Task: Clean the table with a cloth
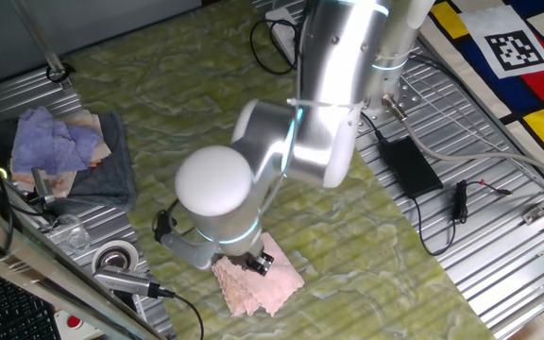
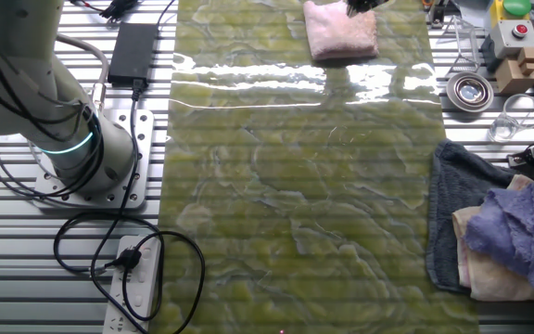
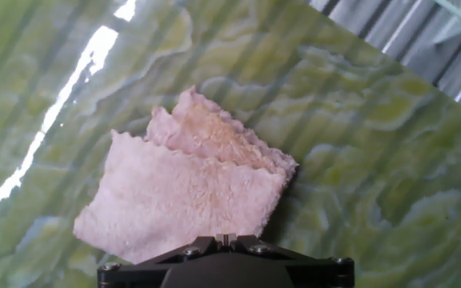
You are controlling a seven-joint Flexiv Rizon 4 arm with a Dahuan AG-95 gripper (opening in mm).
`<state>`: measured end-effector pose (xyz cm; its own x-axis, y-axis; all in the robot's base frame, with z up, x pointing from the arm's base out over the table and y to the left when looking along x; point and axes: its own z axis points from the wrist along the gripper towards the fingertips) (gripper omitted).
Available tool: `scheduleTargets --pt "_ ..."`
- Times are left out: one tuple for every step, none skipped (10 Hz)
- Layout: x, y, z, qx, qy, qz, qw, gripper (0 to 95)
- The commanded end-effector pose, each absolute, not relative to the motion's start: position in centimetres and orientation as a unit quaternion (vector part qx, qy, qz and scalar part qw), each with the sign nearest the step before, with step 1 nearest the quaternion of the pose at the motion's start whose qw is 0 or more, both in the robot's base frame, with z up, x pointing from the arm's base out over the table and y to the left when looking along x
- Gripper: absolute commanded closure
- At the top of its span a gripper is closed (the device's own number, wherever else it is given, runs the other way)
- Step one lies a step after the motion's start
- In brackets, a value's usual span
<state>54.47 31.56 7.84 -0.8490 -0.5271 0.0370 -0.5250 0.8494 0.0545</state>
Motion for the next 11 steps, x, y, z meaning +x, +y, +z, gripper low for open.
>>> scheduleTargets --pt "54.3 32.0 7.7 0.275 -0.961 -0.020 0.023 95.0" --pt "54.3 32.3 7.5 0.267 -0.963 -0.019 0.020 95.0" --pt "54.3 32.6 7.4 0.243 -0.970 -0.017 0.013 95.0" --pt "54.3 32.7 7.3 0.230 -0.973 -0.016 0.012 95.0" --pt "54.3 32.7 7.2 0.209 -0.978 -0.017 0.011 95.0" --pt "54.3 32.7 7.1 0.191 -0.981 -0.019 0.011 95.0" --pt "54.3 32.8 7.0 0.167 -0.986 -0.019 0.012 95.0" --pt "54.2 32.9 6.9 0.160 -0.987 -0.019 0.012 95.0" --pt "54.2 33.1 6.7 0.165 -0.986 -0.019 0.014 95.0" --pt "54.2 33.2 6.4 0.185 -0.982 -0.019 0.015 95.0" --pt "54.2 33.1 6.5 0.198 -0.980 -0.020 0.019 95.0"
